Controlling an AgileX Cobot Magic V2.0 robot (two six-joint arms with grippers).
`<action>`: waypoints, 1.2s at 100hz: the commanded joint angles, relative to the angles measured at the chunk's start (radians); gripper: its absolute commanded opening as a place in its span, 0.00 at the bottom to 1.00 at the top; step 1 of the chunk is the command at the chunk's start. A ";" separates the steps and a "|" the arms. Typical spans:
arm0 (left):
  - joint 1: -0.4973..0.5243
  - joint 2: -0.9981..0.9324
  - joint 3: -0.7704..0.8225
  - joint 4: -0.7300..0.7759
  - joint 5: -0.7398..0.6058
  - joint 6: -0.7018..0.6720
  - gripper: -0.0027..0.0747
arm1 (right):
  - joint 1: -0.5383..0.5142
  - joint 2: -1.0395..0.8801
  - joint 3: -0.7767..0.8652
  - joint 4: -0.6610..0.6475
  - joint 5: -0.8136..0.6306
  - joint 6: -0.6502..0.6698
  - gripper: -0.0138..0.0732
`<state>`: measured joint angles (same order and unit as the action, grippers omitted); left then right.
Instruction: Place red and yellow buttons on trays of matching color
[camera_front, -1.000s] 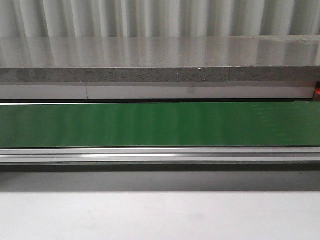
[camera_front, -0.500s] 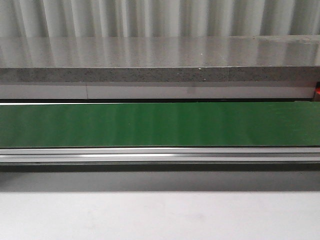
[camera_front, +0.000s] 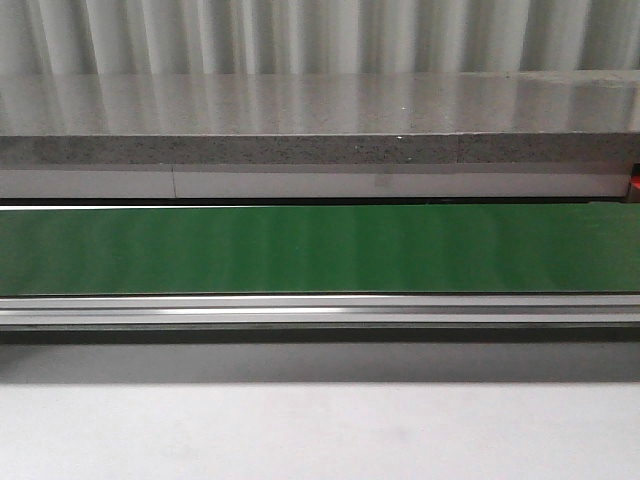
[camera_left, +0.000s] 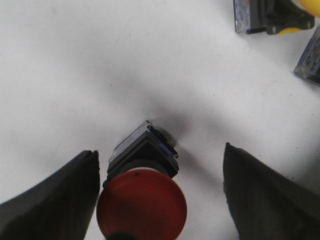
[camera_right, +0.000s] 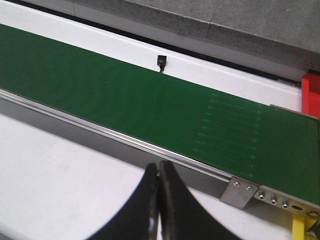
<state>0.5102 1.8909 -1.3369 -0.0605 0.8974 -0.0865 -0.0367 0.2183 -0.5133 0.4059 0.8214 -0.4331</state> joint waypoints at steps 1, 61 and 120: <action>0.005 -0.046 -0.026 -0.004 -0.025 -0.012 0.52 | 0.004 0.011 -0.024 0.022 -0.059 -0.011 0.08; 0.005 -0.177 -0.026 0.011 -0.010 0.032 0.19 | 0.004 0.011 -0.024 0.022 -0.059 -0.011 0.08; -0.208 -0.388 -0.024 0.011 0.153 0.106 0.19 | 0.004 0.011 -0.024 0.022 -0.059 -0.011 0.08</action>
<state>0.3380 1.5457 -1.3351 -0.0404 1.0497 0.0060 -0.0367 0.2183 -0.5133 0.4059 0.8214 -0.4331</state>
